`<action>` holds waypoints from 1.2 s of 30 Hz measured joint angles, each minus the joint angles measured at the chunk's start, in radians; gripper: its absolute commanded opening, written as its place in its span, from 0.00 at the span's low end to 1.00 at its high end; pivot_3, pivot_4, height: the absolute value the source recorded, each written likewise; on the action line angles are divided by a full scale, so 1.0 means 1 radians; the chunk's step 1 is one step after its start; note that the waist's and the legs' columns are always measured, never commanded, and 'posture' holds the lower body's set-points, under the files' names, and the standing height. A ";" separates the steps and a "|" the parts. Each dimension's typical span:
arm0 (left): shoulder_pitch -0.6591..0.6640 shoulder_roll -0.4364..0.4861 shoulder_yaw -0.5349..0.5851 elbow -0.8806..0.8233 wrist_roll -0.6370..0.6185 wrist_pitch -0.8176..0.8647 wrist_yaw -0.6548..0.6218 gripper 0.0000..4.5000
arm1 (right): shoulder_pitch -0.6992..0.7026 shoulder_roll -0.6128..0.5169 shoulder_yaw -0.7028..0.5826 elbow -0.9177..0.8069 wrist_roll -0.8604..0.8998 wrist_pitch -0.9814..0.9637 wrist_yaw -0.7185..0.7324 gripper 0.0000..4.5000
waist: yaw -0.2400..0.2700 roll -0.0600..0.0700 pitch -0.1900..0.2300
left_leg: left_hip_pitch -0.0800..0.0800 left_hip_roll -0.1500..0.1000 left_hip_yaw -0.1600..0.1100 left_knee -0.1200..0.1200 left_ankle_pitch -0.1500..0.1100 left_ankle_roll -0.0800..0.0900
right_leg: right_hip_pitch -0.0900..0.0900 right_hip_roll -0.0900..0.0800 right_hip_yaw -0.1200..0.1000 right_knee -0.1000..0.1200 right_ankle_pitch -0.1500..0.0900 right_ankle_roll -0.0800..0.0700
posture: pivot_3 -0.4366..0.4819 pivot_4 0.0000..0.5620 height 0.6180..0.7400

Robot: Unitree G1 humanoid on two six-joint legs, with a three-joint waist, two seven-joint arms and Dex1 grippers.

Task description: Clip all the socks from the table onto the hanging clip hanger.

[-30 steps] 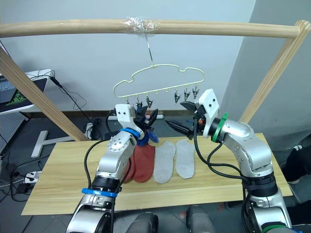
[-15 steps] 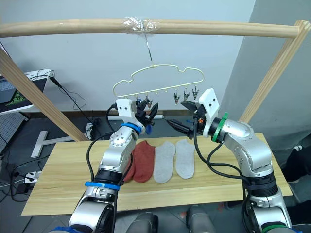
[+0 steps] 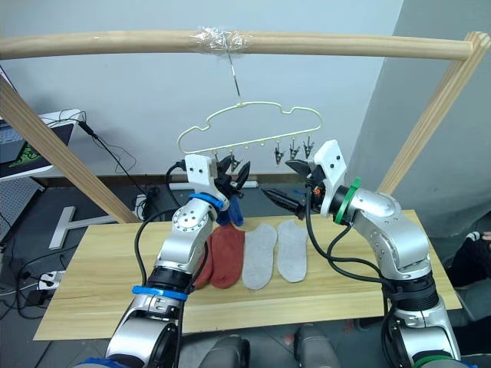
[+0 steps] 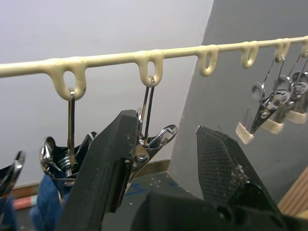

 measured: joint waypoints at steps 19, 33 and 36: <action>-0.008 0.016 -0.015 0.033 0.041 -0.040 0.004 0.50 | 0.000 0.000 0.000 0.000 0.004 0.000 -0.004 1.00 | 0.000 0.000 0.000 | 0.000 0.000 0.000 0.000 0.000 0.000 | 0.000 0.000 0.000 0.000 0.000 0.000 | 0.41 0.28 1.00; -0.008 0.017 -0.015 0.035 0.043 -0.053 0.004 0.12 | 0.000 0.000 0.000 -0.001 0.007 0.000 -0.006 1.00 | 0.000 0.000 0.000 | 0.000 0.000 0.000 0.000 0.000 0.000 | 0.000 0.000 0.000 0.001 0.000 -0.001 | 0.42 0.29 1.00; -0.008 0.017 -0.015 0.035 0.042 -0.055 0.004 0.06 | 0.000 0.000 0.000 -0.001 0.007 0.000 -0.006 1.00 | 0.000 0.000 0.000 | 0.000 0.000 0.000 0.000 0.000 0.000 | 0.000 0.000 0.000 0.001 0.000 -0.001 | 0.42 0.29 1.00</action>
